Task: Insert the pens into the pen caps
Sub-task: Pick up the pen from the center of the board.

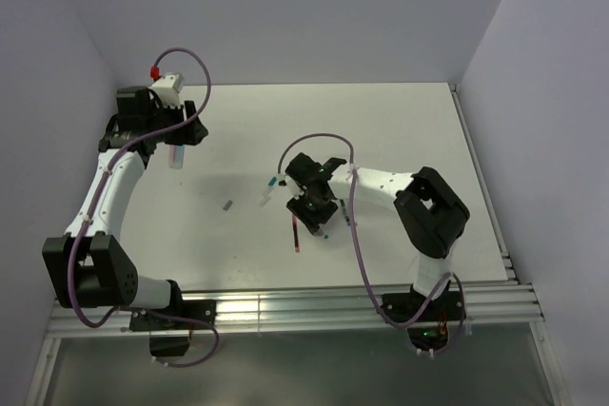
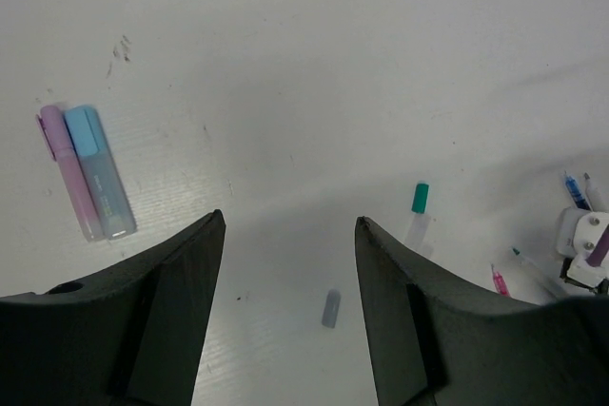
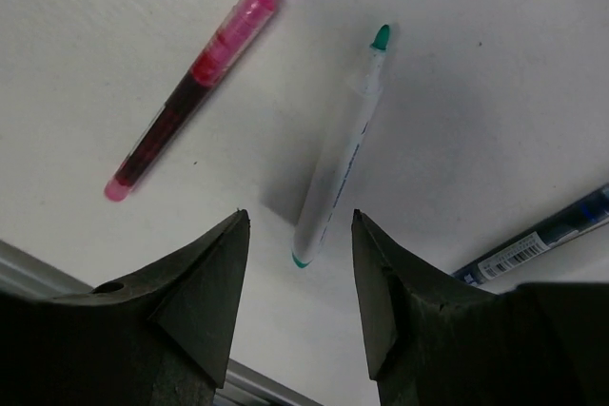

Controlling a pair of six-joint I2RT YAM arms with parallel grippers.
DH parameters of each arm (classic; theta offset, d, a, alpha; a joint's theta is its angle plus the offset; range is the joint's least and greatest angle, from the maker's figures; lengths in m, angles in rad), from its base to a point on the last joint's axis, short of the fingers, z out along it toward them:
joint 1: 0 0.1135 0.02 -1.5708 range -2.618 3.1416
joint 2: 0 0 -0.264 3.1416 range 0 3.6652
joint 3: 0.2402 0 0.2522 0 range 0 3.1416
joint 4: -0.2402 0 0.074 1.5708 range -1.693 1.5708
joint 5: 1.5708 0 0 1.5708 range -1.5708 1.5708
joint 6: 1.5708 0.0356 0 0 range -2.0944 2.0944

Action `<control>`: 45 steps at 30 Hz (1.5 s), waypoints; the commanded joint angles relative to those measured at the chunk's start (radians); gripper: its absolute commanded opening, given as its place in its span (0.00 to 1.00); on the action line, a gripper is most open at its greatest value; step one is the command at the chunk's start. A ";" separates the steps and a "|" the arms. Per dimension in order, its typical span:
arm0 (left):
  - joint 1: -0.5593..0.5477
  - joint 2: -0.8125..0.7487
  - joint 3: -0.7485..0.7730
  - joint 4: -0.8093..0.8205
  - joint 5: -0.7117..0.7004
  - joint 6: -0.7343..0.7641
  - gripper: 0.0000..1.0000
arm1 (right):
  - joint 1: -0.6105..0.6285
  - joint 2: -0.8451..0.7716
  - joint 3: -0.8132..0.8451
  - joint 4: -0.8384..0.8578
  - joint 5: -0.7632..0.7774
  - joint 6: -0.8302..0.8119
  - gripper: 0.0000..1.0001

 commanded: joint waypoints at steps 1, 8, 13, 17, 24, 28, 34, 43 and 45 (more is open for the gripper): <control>-0.005 -0.032 0.010 0.044 0.007 -0.018 0.64 | 0.002 0.022 -0.002 0.040 0.069 0.018 0.54; -0.005 -0.041 -0.005 0.070 -0.010 -0.011 0.65 | 0.039 0.051 -0.052 0.099 0.164 0.018 0.42; -0.005 -0.033 0.007 0.097 -0.022 -0.030 0.69 | 0.054 0.089 -0.060 0.112 0.210 0.045 0.27; -0.005 -0.021 0.024 0.090 0.003 -0.033 0.70 | 0.052 0.085 -0.049 0.109 0.170 0.042 0.00; -0.005 -0.045 -0.009 0.080 0.197 0.001 0.74 | -0.003 -0.100 0.076 0.060 0.015 -0.010 0.00; -0.002 -0.093 -0.043 0.132 0.355 -0.097 0.75 | -0.046 -0.214 0.178 0.052 -0.059 -0.012 0.00; 0.018 -0.122 -0.150 0.414 0.599 -0.495 0.74 | -0.122 -0.240 0.403 0.035 -0.180 0.053 0.00; -0.013 -0.153 -0.487 1.467 0.590 -1.317 0.66 | -0.184 -0.214 0.489 0.122 -0.453 0.239 0.00; -0.025 -0.147 -0.479 1.515 0.583 -1.331 0.66 | -0.184 -0.216 0.470 0.139 -0.477 0.262 0.00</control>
